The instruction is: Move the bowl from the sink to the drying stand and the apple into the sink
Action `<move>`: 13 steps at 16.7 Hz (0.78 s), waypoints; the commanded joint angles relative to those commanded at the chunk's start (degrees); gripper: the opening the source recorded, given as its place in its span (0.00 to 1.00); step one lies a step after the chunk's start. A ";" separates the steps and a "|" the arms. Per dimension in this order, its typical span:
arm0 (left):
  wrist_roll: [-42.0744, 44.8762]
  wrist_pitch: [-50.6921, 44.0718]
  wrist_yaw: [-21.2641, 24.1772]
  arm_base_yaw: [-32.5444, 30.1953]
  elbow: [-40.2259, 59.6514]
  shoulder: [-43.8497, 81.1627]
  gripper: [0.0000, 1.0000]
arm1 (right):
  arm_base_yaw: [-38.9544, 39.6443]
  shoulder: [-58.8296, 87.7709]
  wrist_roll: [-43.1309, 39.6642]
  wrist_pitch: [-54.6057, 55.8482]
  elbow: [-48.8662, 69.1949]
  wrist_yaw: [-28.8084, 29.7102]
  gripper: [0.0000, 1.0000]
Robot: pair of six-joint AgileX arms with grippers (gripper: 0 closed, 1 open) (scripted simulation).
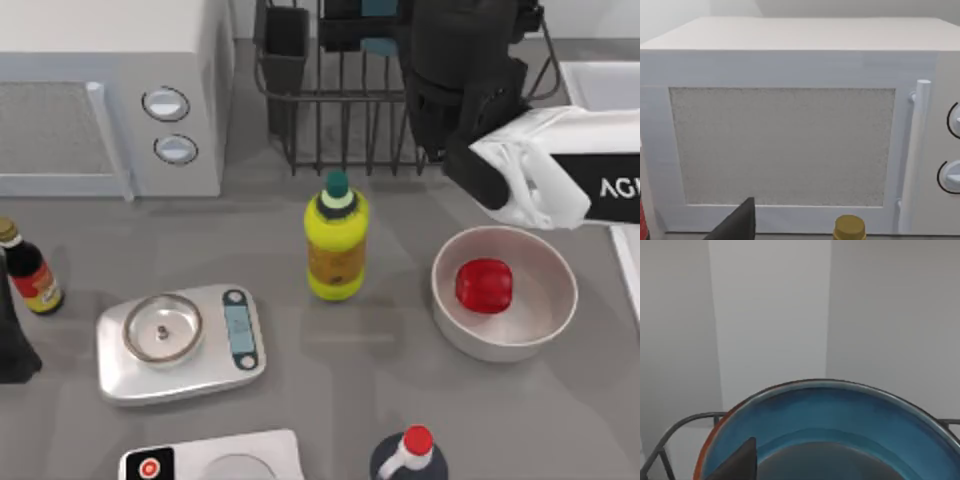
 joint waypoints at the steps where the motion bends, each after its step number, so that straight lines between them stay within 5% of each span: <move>1: 0.00 0.00 0.00 0.00 0.00 0.00 1.00 | -0.98 -2.36 0.08 -0.65 -2.41 -1.74 1.00; 13: 0.00 0.00 0.00 0.00 0.00 0.00 1.00 | -19.53 -58.80 0.31 -17.46 -46.64 -27.20 1.00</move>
